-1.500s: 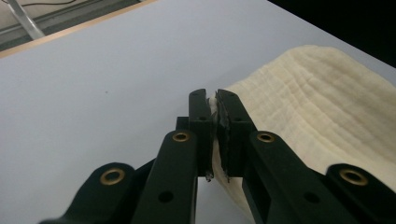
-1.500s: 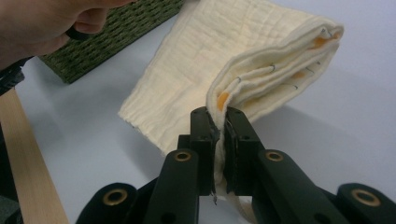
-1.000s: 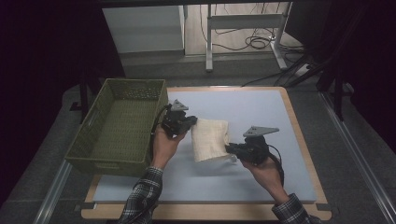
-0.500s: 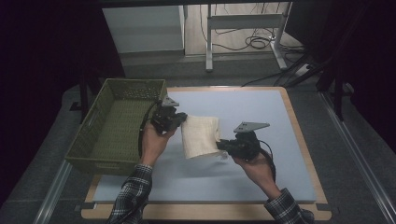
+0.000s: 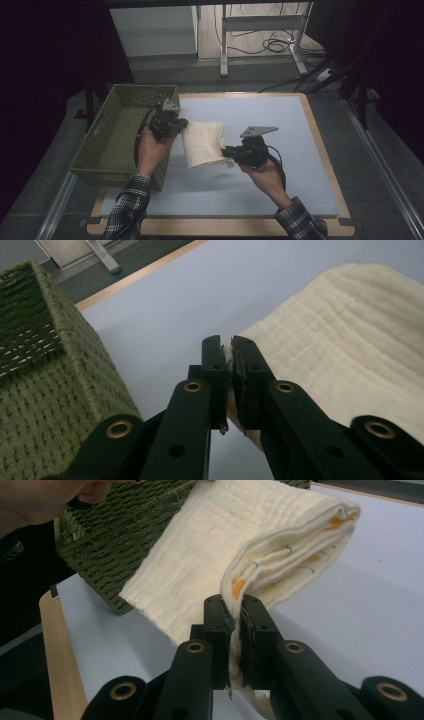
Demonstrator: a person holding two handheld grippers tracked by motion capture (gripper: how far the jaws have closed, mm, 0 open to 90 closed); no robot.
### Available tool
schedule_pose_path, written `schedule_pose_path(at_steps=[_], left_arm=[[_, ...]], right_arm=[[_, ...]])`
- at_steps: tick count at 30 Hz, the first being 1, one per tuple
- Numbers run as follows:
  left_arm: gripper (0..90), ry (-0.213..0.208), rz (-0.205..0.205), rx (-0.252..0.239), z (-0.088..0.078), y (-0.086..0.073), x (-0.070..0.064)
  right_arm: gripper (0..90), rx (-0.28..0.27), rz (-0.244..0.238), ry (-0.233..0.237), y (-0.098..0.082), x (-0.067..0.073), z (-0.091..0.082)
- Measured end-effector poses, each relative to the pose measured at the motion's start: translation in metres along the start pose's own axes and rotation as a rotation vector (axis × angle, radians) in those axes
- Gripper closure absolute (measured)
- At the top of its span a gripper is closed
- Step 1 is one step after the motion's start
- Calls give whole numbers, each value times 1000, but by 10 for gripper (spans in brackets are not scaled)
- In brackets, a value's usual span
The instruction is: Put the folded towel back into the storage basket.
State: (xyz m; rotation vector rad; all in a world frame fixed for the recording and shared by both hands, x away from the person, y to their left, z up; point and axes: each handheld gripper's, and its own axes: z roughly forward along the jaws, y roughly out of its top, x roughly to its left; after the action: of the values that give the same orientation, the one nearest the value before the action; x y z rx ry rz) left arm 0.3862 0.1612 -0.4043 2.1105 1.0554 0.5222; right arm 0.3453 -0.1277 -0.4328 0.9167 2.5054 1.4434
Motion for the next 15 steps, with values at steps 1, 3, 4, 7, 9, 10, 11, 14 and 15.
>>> schedule_pose_path(at_steps=[1,3,4,7,9,10,11,14,15], left_arm=[[849,4,1,4,-1,0,1],[849,5,-1,1,-2,-1,2],[849,7,-2,4,-4,-1,3],[849,16,-5,5,-8,-3,6],[849,21,-8,4,-11,-3,8],[849,26,-10,4,-14,-3,10],[849,29,-12,2,-15,-4,11],[849,38,-11,5,-20,-4,14],[850,38,-11,5,-20,-4,14]], right_arm=[[830,1,-4,2,1,1,1],[830,2,-6,4,2,2,3],[830,2,-9,8,4,5,5],[830,4,-13,12,6,7,8],[830,1,-15,15,8,9,10],[830,2,-19,18,10,11,12],[830,1,-21,21,11,13,13],[830,2,-25,24,15,16,16],[830,2,-25,24,15,16,16]])
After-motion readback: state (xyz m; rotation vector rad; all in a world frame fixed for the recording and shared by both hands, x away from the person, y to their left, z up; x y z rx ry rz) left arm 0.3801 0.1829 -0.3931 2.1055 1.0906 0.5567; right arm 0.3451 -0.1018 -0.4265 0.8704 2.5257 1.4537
